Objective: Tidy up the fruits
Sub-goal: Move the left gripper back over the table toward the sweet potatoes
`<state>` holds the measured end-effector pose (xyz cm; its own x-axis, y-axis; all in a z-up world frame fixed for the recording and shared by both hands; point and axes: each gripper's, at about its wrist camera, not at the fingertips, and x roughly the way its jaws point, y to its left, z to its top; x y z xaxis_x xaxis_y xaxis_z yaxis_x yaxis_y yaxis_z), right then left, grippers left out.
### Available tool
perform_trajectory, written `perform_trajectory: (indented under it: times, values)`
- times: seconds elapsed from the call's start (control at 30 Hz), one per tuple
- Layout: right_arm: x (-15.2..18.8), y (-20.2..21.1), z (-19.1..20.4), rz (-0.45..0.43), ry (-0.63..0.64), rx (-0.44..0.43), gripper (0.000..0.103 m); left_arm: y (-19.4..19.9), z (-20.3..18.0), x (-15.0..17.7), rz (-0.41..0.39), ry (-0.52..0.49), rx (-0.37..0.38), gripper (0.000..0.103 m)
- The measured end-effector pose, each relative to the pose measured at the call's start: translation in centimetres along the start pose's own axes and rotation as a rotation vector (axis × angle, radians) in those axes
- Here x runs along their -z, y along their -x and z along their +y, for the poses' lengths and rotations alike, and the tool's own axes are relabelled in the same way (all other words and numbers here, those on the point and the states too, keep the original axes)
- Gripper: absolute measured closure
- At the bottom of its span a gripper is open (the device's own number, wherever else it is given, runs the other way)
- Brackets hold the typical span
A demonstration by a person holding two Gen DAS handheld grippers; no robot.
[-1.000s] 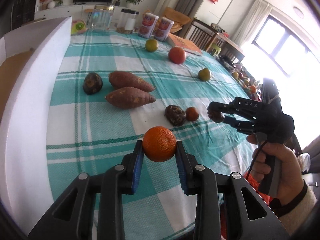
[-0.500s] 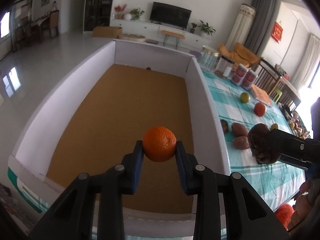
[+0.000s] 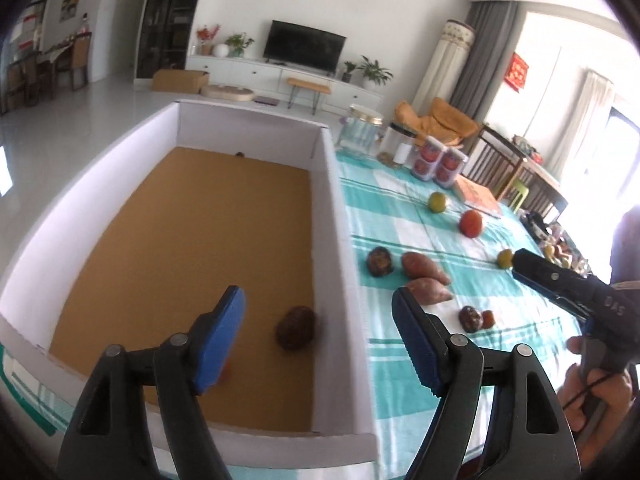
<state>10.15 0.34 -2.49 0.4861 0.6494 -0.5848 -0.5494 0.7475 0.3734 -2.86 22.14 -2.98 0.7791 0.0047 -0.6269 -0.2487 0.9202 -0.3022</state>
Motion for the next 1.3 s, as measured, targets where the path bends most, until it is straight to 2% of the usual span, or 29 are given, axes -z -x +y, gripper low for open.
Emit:
perform_trajectory:
  times: [0.07,0.13,0.2,0.27,0.33,0.43,0.67,0.87,1.3]
  values:
    - [1.4,1.5,-4.2,-0.045,0.006,0.178,0.034,-0.7,-3.7,1.2,0.031,-0.073,0.101,0.021]
    - [3.3,2.2,-8.9,-0.049,-0.039,0.319,0.034,-2.4,-7.3,3.0,0.097,-0.157,0.171,0.021]
    - [5.2,2.9,-13.0,-0.037,-0.108,0.403,0.034,-4.7,-9.9,4.9,0.147,-0.210,0.217,0.021]
    - [7.0,3.1,-16.2,-0.019,-0.183,0.449,0.034,-7.4,-11.8,6.2,0.196,-0.245,0.209,0.021]
    - [7.9,3.8,-18.1,-0.028,-0.294,0.433,0.034,-9.7,-12.6,7.2,0.216,-0.272,0.183,0.021]
    - [7.8,6.1,-17.9,-0.103,-0.304,0.446,0.034,-12.2,-12.7,7.8,0.225,-0.294,0.112,0.021]
    - [8.6,3.9,-17.1,-0.023,-0.261,0.510,0.033,-15.0,-11.8,7.7,0.203,-0.294,0.016,0.021]
    - [8.8,3.2,-17.4,0.014,-0.256,0.530,0.031,-15.2,-12.3,7.9,0.201,-0.321,-0.010,0.021]
    - [8.9,3.3,-18.4,0.026,-0.314,0.478,0.028,-15.4,-12.7,8.2,0.214,-0.358,-0.045,0.017]
